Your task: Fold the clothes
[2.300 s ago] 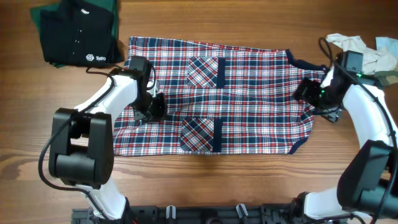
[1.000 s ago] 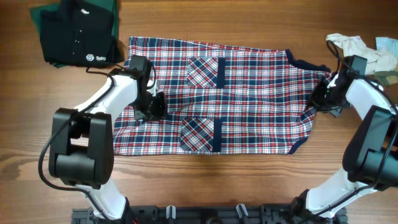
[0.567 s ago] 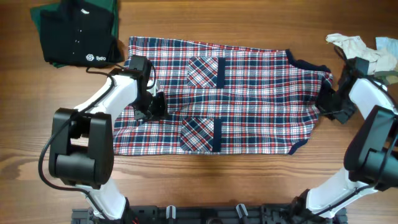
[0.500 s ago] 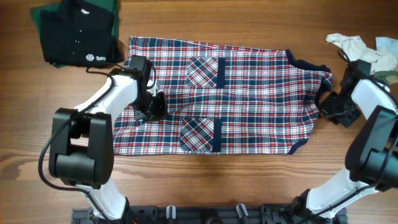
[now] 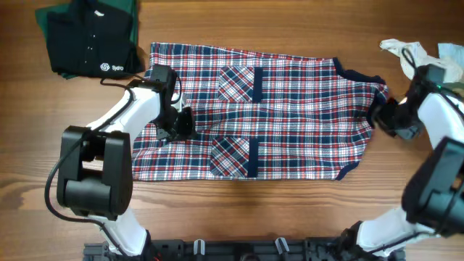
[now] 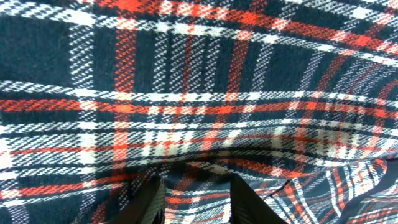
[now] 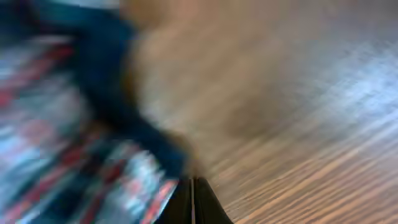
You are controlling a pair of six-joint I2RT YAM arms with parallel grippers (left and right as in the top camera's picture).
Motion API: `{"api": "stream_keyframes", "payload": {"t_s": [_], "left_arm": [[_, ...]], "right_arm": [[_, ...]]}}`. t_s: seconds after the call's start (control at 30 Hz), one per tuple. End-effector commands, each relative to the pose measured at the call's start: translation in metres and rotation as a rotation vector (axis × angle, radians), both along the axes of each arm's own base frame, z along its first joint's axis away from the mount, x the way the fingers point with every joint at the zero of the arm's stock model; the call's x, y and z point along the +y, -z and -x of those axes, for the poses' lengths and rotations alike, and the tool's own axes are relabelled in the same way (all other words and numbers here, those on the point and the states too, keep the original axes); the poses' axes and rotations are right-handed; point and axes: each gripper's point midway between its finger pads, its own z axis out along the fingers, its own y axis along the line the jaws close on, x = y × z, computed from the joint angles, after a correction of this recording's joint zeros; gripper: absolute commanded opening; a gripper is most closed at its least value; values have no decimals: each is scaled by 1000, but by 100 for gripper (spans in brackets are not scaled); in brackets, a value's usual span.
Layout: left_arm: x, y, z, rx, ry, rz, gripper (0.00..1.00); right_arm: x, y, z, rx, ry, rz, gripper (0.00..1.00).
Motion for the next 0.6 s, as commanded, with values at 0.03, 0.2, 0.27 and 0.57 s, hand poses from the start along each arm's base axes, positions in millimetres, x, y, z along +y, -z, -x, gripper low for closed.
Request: {"api": "stream_keyframes", "payload": {"t_s": [0.03,0.2,0.27,0.57], "left_arm": [[1,2,-8,-23,16,-11,34],[1,2,-9,-28,16,-10,34],[0,2,-11,-36,16,-9,34],[0,2,-12,-41,16,-8,35]], "right_arm": [[34,-29,-25,-171,-157,-163,4],[44,-24,-25,-185,-175,-216,4],[51,-18,-25,-184,-196,-252,4],[52,26,-9,-109,-142,-252,4]]}}
